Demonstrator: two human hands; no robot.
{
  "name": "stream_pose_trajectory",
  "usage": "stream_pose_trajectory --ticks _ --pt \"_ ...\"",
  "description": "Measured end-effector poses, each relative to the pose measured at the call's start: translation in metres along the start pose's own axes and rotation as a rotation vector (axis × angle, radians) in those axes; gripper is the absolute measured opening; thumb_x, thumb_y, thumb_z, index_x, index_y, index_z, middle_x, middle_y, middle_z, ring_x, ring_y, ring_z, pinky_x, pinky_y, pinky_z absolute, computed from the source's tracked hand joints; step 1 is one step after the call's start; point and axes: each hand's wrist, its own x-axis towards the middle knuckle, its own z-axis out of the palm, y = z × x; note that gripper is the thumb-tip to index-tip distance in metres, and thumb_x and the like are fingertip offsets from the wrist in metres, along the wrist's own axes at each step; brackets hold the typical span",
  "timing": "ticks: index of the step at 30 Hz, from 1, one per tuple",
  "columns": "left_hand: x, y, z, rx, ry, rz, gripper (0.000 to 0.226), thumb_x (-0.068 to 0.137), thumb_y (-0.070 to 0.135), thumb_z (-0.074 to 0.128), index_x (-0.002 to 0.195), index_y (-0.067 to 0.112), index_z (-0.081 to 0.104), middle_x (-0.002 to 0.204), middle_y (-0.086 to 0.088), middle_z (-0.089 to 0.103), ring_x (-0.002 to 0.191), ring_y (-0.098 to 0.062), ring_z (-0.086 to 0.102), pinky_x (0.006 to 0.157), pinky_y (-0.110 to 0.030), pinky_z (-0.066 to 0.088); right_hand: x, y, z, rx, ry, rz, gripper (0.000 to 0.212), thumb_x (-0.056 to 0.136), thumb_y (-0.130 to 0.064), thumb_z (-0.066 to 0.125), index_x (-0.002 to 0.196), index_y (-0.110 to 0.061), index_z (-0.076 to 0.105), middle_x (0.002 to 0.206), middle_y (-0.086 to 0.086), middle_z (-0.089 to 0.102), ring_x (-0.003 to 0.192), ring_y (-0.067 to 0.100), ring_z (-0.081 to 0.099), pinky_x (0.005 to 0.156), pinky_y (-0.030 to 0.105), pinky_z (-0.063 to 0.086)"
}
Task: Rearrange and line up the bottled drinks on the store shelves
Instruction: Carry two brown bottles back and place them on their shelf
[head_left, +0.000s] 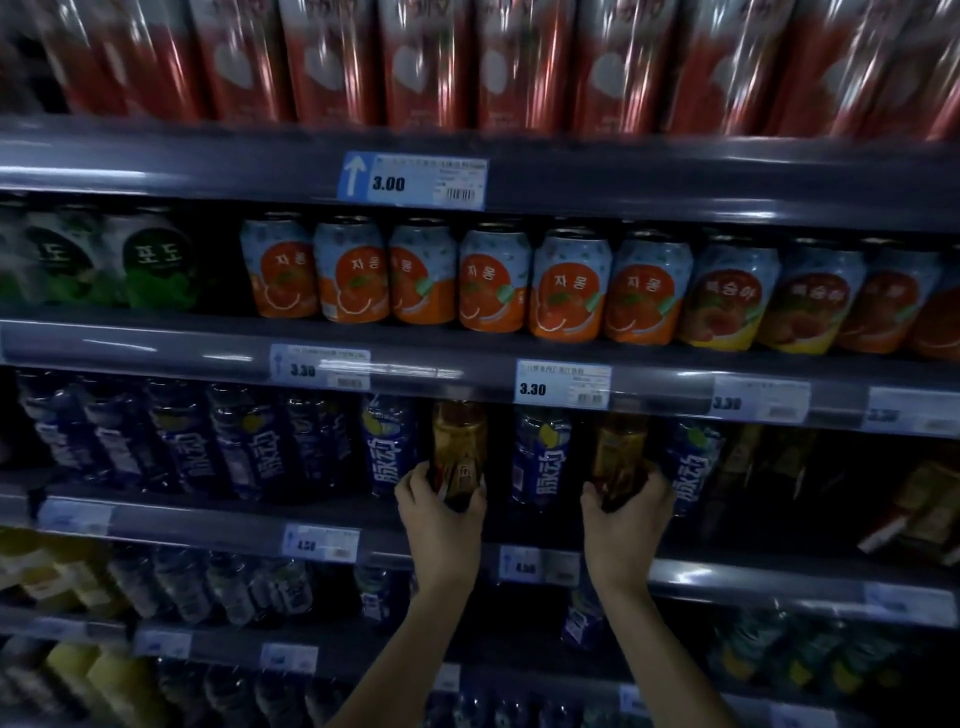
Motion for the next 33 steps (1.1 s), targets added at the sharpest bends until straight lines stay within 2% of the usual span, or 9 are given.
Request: stream_pose_trajectory --ticks 2,4,8,14,17,22,29,33 --pt "0.003 -0.001 0.005 -0.014 0.000 -0.010 0.074 0.080 0.028 0.075 0.140 0.015 0.034 0.138 0.000 0.032 0.122 -0.017 0.046 0.099 -0.041 0.048 0.002 0.003 0.002 0.032 -0.002 0.013 0.066 0.077 -0.014 0.077 0.131 -0.008 0.039 0.127 0.013 0.044 0.117 0.027 0.046 0.090 0.030 0.039" --pt "0.005 -0.002 0.010 -0.014 0.013 -0.008 0.075 0.079 0.028 0.076 0.139 0.013 0.033 0.137 0.000 0.033 0.125 -0.020 0.045 0.100 -0.042 0.047 0.003 0.005 0.003 0.071 -0.004 0.028 0.066 0.077 -0.015 0.077 0.131 -0.010 0.039 0.126 0.011 0.047 0.112 0.023 0.051 0.089 0.029 0.043" --pt "0.006 -0.002 0.018 0.016 0.061 0.010 0.078 0.078 0.030 0.077 0.140 0.013 0.032 0.136 0.000 0.035 0.121 -0.016 0.044 0.098 -0.025 0.039 0.003 0.009 0.003 0.136 -0.026 0.067 0.060 0.076 -0.018 0.078 0.123 -0.019 0.040 0.111 0.005 0.059 0.099 0.021 0.060 0.082 0.029 0.048" --pt "0.015 0.003 0.028 0.031 0.089 0.000 0.078 0.077 0.027 0.077 0.138 0.010 0.033 0.133 -0.004 0.036 0.119 -0.020 0.045 0.095 -0.024 0.038 0.005 0.011 0.001 0.128 -0.032 0.081 0.069 0.073 -0.025 0.081 0.127 -0.023 0.037 0.118 0.003 0.055 0.106 0.020 0.057 0.088 0.035 0.050" --pt "0.018 0.003 0.028 0.044 0.099 -0.008 0.074 0.077 0.026 0.078 0.136 0.008 0.036 0.129 -0.004 0.039 0.114 -0.020 0.047 0.092 -0.023 0.037 0.006 0.013 0.000 0.111 -0.049 0.080 0.076 0.072 -0.028 0.082 0.133 -0.018 0.036 0.122 0.004 0.053 0.111 0.021 0.054 0.093 0.036 0.048" --pt "0.020 0.003 0.021 0.060 0.091 -0.015 0.074 0.072 0.027 0.082 0.131 0.009 0.041 0.121 -0.001 0.043 0.107 -0.016 0.048 0.088 -0.025 0.039 0.007 0.013 -0.001 -0.015 -0.034 0.001 0.070 0.073 -0.026 0.080 0.131 -0.006 0.046 0.115 0.007 0.051 0.106 0.024 0.054 0.085 0.029 0.042" --pt "0.010 0.001 0.013 0.056 0.099 0.009 0.075 0.069 0.023 0.083 0.130 0.005 0.043 0.120 -0.004 0.045 0.109 -0.019 0.049 0.097 -0.036 0.045 0.001 0.014 -0.005 0.022 -0.032 -0.026 0.066 0.072 -0.026 0.081 0.127 -0.010 0.049 0.111 0.002 0.052 0.101 0.017 0.053 0.082 0.028 0.044" --pt "0.004 0.002 0.009 0.031 0.097 0.008 0.077 0.070 0.022 0.083 0.132 0.007 0.041 0.121 -0.002 0.044 0.109 -0.017 0.047 0.096 -0.033 0.044 -0.004 0.015 -0.011 0.027 -0.032 -0.029 0.065 0.070 -0.028 0.082 0.124 -0.011 0.051 0.110 0.002 0.054 0.100 0.018 0.055 0.080 0.025 0.044"
